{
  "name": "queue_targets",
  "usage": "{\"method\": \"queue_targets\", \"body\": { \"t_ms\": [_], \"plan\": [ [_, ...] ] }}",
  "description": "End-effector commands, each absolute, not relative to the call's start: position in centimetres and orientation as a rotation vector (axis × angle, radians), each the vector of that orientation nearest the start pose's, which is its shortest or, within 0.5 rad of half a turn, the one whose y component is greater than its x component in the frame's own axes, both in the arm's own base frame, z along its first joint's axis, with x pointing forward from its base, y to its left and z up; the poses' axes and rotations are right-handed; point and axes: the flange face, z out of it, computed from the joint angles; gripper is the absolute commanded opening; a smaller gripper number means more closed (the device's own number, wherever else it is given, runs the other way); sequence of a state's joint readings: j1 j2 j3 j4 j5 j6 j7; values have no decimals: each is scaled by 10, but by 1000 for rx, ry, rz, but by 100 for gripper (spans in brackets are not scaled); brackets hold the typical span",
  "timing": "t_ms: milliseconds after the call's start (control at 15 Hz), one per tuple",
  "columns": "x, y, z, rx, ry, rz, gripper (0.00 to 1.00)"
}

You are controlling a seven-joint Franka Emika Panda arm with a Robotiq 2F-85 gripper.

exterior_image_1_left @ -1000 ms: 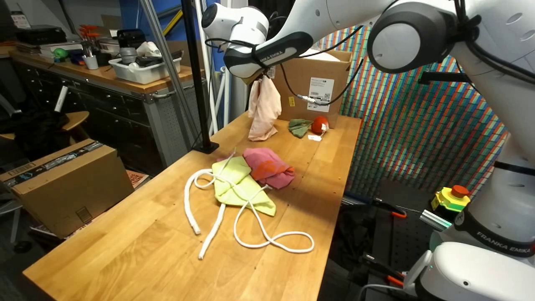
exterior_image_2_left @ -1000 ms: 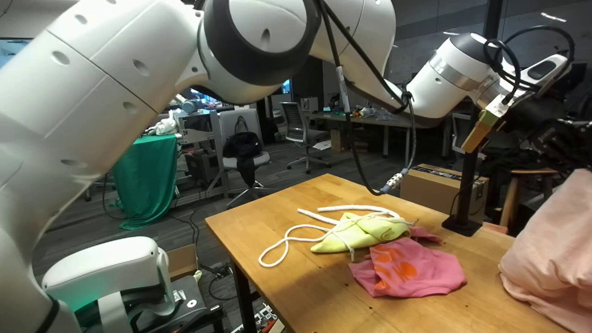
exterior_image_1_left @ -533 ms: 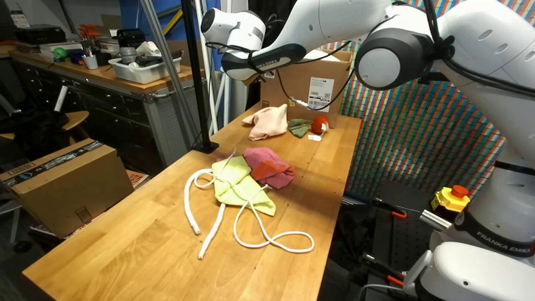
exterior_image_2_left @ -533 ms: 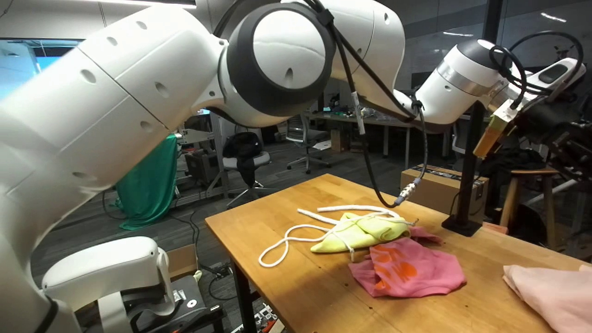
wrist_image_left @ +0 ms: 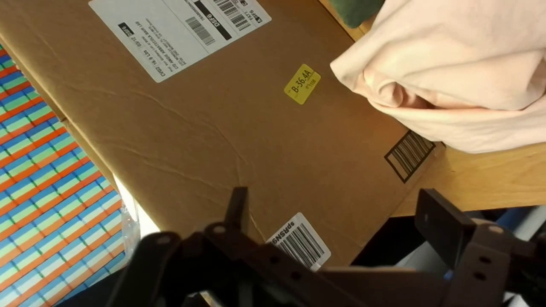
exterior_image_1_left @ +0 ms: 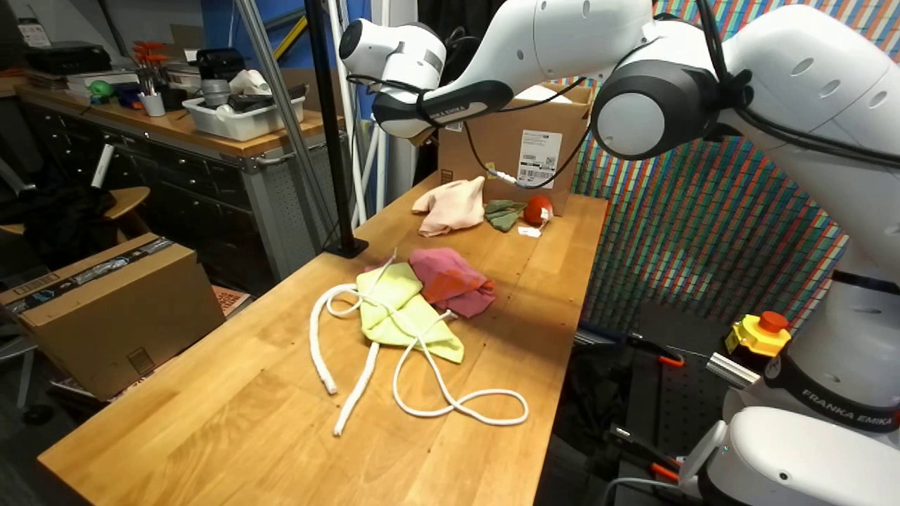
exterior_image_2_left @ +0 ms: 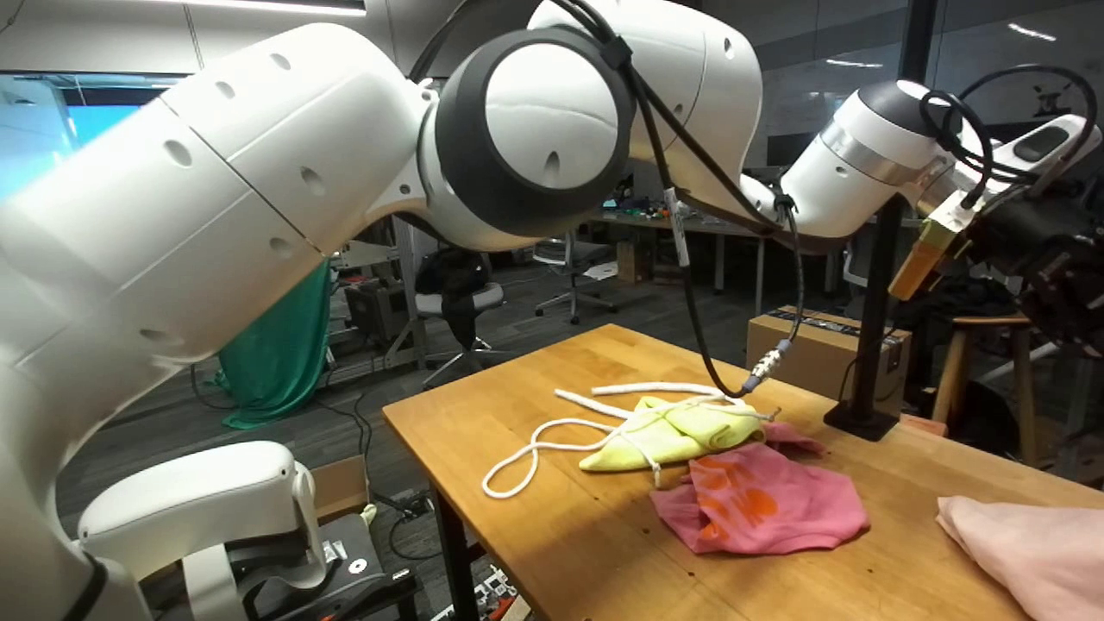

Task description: Pick up the clothes from the table and put them around the table.

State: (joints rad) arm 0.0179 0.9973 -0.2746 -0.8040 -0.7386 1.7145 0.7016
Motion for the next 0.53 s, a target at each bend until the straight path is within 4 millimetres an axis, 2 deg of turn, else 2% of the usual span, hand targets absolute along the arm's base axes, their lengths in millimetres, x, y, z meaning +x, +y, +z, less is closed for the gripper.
{"method": "queue_targets", "body": {
  "t_ms": [0, 133, 467],
  "plan": [
    [774, -154, 364, 2130, -674, 197, 100],
    [774, -143, 361, 2193, -627, 175, 100],
    [772, -99, 347, 2390, -487, 96, 100]
  ]
}}
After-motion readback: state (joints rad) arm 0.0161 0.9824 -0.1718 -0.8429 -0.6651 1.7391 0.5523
